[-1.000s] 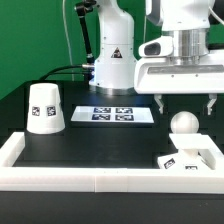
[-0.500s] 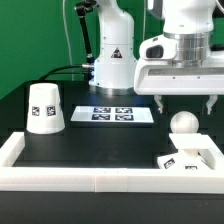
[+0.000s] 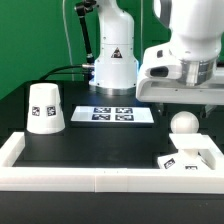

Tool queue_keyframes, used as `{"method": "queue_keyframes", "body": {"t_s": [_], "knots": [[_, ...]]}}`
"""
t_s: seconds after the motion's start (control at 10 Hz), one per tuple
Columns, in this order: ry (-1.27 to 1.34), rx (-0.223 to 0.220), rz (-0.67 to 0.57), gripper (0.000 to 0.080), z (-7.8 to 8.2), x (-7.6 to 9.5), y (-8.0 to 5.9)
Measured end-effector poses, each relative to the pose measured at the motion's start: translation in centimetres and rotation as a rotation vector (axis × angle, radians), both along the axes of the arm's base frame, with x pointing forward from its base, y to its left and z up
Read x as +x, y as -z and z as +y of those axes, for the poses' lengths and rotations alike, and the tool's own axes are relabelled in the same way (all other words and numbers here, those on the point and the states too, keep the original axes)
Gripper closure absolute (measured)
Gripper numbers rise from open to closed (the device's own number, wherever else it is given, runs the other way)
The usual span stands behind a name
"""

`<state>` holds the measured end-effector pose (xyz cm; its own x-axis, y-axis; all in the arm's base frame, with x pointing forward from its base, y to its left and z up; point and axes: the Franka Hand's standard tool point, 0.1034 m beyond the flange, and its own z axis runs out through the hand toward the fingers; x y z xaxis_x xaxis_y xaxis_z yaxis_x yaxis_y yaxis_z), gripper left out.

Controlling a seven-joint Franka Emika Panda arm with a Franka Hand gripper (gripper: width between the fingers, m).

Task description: Assemble lamp

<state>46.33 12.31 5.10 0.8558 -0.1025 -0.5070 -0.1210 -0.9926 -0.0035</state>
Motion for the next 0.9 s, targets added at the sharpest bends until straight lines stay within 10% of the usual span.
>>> {"method": "queue_keyframes", "body": {"t_s": [0.6, 0.9], "knots": [[-0.019, -0.002, 0.393, 0.0101, 0.0, -0.7, 1.0], [-0.020, -0.005, 0.383, 0.0101, 0.6, -0.6, 1.8]]}}
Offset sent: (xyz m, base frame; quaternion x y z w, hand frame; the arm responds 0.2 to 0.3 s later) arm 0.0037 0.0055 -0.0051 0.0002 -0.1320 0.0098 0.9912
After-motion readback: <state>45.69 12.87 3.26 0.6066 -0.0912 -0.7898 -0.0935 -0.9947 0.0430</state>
